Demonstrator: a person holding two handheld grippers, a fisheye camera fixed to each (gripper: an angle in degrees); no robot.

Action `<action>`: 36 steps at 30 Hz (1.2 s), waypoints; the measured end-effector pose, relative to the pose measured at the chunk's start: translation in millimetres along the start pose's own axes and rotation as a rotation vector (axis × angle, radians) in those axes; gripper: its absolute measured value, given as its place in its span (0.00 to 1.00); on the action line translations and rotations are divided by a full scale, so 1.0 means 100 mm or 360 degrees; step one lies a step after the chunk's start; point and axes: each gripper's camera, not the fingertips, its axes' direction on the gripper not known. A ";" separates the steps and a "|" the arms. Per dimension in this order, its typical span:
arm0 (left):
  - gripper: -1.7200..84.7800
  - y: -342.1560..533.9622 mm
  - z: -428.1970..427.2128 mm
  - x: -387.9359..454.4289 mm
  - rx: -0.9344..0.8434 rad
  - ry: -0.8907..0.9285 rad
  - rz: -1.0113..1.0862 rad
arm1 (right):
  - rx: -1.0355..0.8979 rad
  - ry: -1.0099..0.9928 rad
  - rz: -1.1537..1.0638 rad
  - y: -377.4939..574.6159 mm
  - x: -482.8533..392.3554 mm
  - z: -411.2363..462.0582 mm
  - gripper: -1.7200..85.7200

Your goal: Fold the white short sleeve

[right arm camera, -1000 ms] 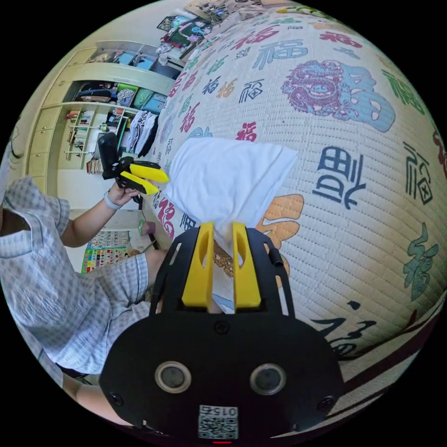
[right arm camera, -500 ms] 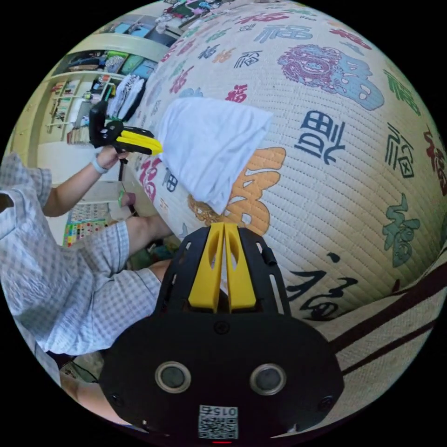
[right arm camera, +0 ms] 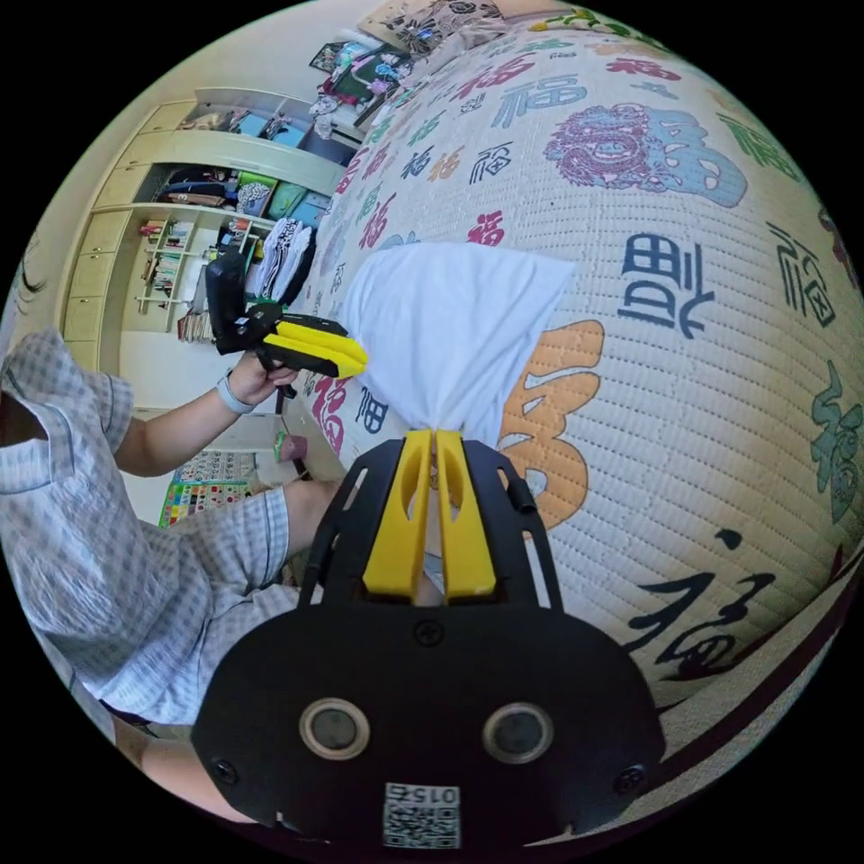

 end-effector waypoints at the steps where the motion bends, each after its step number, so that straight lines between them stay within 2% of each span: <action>1: 0.02 0.03 0.06 -0.03 -0.0052 -0.0001 -0.0015 | -0.0047 0.0017 -0.0032 0.03 -0.03 -0.01 0.02; 6: 0.01 0.13 0.09 -0.07 -0.0084 0.0097 -0.0075 | -0.0226 0.0028 -0.0140 0.09 -0.15 0.08 0.02; 11: 0.01 0.16 -0.01 -0.11 -0.0062 0.0140 -0.0144 | -0.0163 -0.0046 -0.0069 0.05 -0.17 0.07 0.02; 18: 0.01 0.10 -0.24 -0.04 -0.0085 0.0209 -0.0070 | -0.0205 -0.0021 -0.0064 -0.03 -0.30 0.08 0.02; 22: 0.01 0.05 -0.52 -0.03 0.0049 0.0257 -0.0089 | -0.0132 0.0007 -0.0004 -0.07 -0.36 -0.02 0.03; 26: 0.01 -0.03 -0.78 -0.03 0.0149 0.0221 -0.0071 | -0.0062 -0.0106 0.0074 -0.09 -0.37 -0.08 0.06; 30: 0.01 -0.05 -0.77 -0.10 0.0030 0.0198 -0.0082 | -0.0069 -0.0089 0.0141 -0.13 -0.42 -0.05 0.07; 32: 0.01 -0.02 -0.74 -0.11 -0.0090 0.0144 -0.0069 | -0.0083 -0.0077 0.0160 -0.16 -0.47 0.00 0.03; 36: 0.01 0.02 -0.93 -0.14 -0.0115 0.0177 -0.0074 | -0.0234 0.0019 0.0162 -0.20 -0.59 0.11 0.02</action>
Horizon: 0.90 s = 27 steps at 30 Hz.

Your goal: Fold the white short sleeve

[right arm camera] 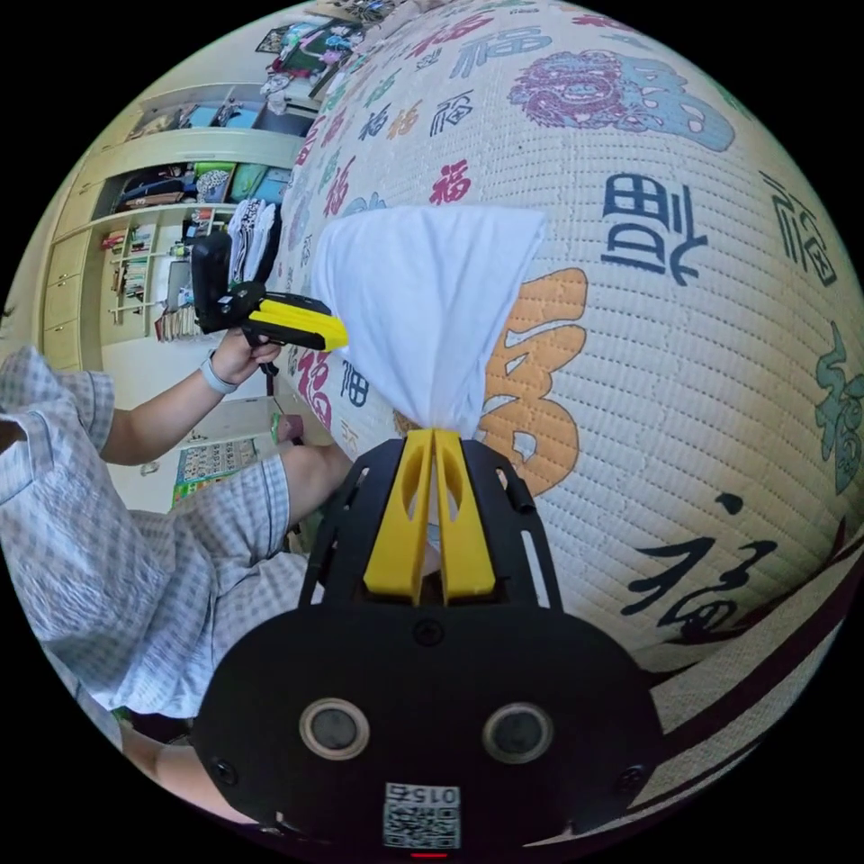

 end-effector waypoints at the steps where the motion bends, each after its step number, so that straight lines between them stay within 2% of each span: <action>1: 0.01 0.01 -0.09 -0.01 0.0001 0.0013 -0.0007 | 0.0011 0.0022 -0.0026 0.00 -0.07 -0.02 0.02; 8: 0.02 0.10 -0.82 0.00 0.0159 0.0081 -0.0064 | 0.0396 0.0020 -0.0003 -0.02 -0.48 -0.54 0.04; 12: 0.06 0.13 -1.34 0.02 0.0284 -0.0028 -0.0057 | 0.0436 0.0181 -0.0030 -0.11 -0.63 -0.65 0.07; 15: 0.10 0.24 -1.74 -0.20 0.0331 -0.0138 -0.0208 | 0.0373 0.0116 0.0003 -0.23 -0.57 -0.65 0.11; 22: 0.18 0.79 -2.31 -0.94 0.0427 0.0337 -0.0546 | 0.0410 -0.0447 0.0042 -0.32 -0.29 -0.57 0.16; 27: 0.20 0.82 -2.50 -1.08 0.0456 0.0597 -0.0476 | 0.0277 -0.0465 -0.0009 -0.51 -0.41 -0.49 0.18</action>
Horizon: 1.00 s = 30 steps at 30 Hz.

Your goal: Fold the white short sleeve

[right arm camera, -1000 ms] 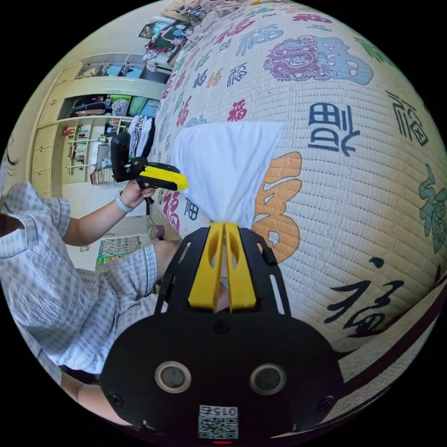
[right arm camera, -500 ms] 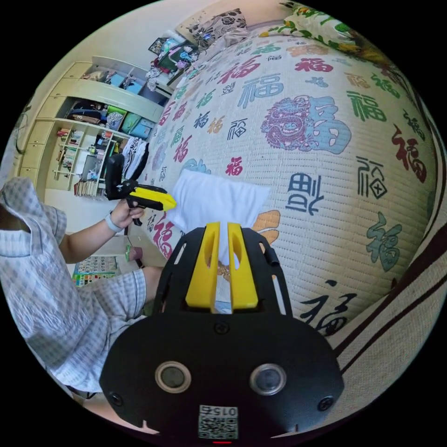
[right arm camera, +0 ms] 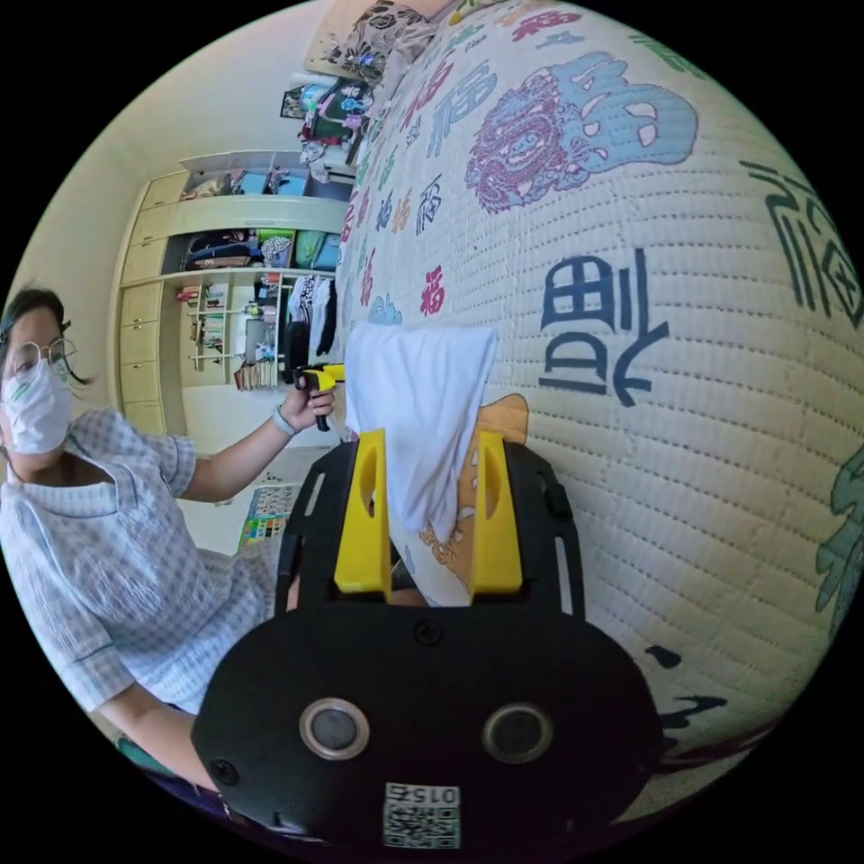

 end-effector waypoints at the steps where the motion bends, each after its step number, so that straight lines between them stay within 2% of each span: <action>1: 0.19 -0.06 -0.05 0.01 -0.0007 0.0044 0.0025 | -0.0028 -0.0021 -0.0009 -0.05 -0.05 0.02 0.17; 3: 0.17 -0.16 -0.10 0.04 -0.0029 0.0122 0.0067 | -0.0057 -0.0048 -0.0021 -0.12 -0.11 0.05 0.16; 8: 0.12 -0.36 -0.34 0.12 -0.0121 0.0385 0.0095 | -0.0072 -0.0222 0.0025 -0.28 -0.22 0.16 0.06; 13: 0.09 -0.22 -0.96 0.31 -0.0052 0.0414 0.0048 | 0.0066 -0.0201 0.0031 -0.29 -0.71 0.04 0.04; 15: 0.09 -0.09 -1.26 0.42 -0.0012 0.0485 0.0054 | 0.0028 -0.0183 -0.0004 -0.34 -1.03 0.07 0.03; 21: 0.09 0.78 -2.80 0.78 0.0189 0.0446 0.0030 | -0.0159 -0.0177 -0.0232 -0.71 -2.31 0.72 0.03; 30: 0.09 2.85 -5.89 0.88 0.0500 -0.0010 -0.0340 | -0.0462 -0.0506 -0.0441 -1.50 -4.13 3.16 0.03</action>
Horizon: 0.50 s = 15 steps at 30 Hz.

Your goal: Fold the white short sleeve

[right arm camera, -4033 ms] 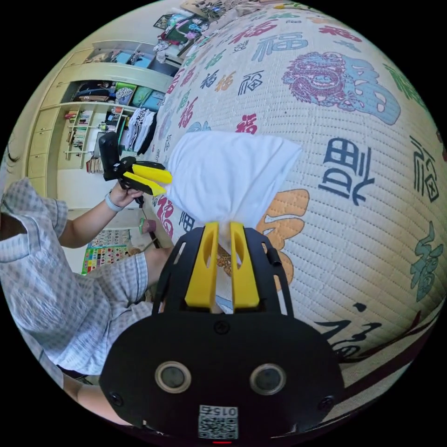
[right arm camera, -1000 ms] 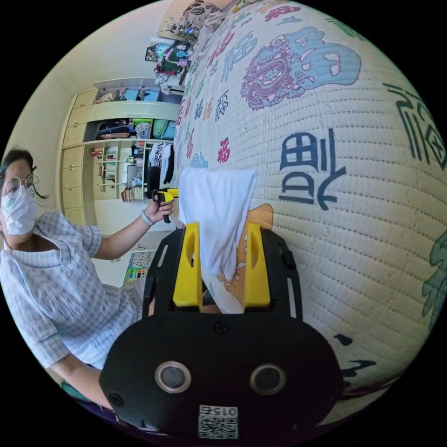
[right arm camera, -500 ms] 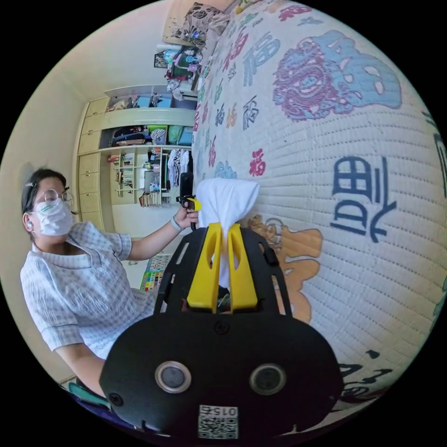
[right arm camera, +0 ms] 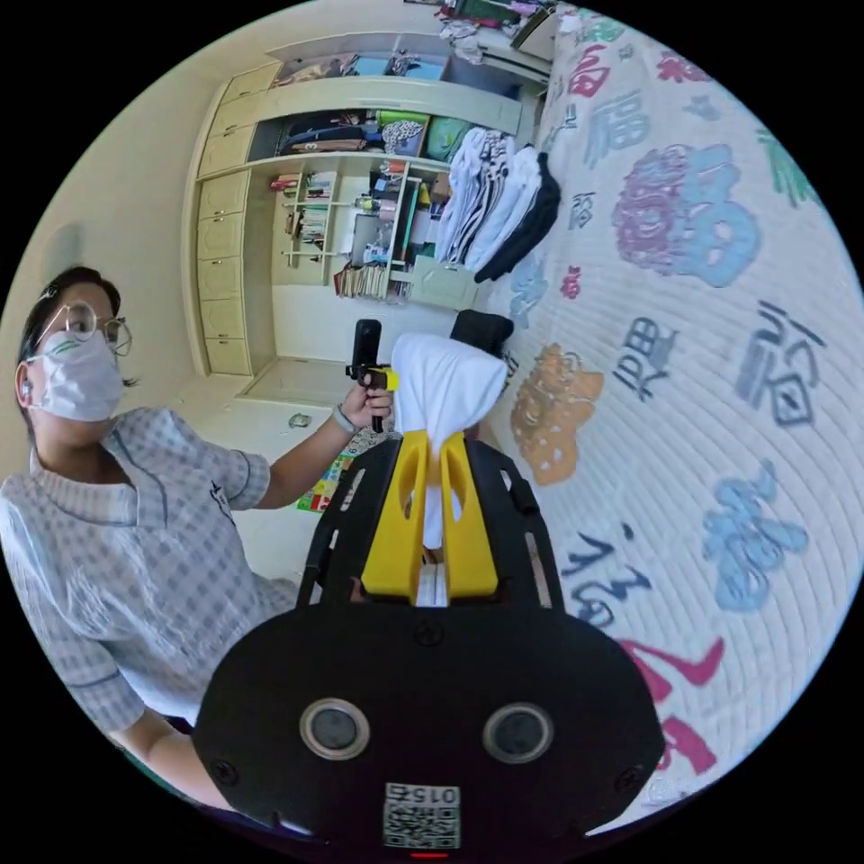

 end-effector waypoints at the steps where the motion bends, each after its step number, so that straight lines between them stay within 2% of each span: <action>1: 0.09 0.10 -0.44 -0.07 0.0047 -0.0057 -0.0052 | -0.0026 -0.0029 -0.0012 -0.24 -0.06 0.35 0.03; 5: 0.08 0.30 -1.63 -0.32 0.0155 -0.0267 -0.0207 | -0.0087 -0.0059 -0.0035 -0.97 -0.26 1.42 0.03; 7: 0.08 0.30 -1.90 -0.42 0.0158 -0.0370 -0.0246 | -0.0123 -0.0004 -0.0051 -1.21 -0.32 1.78 0.03; 12: 0.08 0.33 -2.08 -0.73 0.0250 -0.0709 -0.0484 | -0.0198 0.0239 0.0185 -1.52 -0.23 2.29 0.05; 15: 0.08 0.48 -2.17 -0.51 0.0469 -0.0794 -0.0482 | -0.0153 0.0317 0.0274 -1.51 -0.32 2.16 0.06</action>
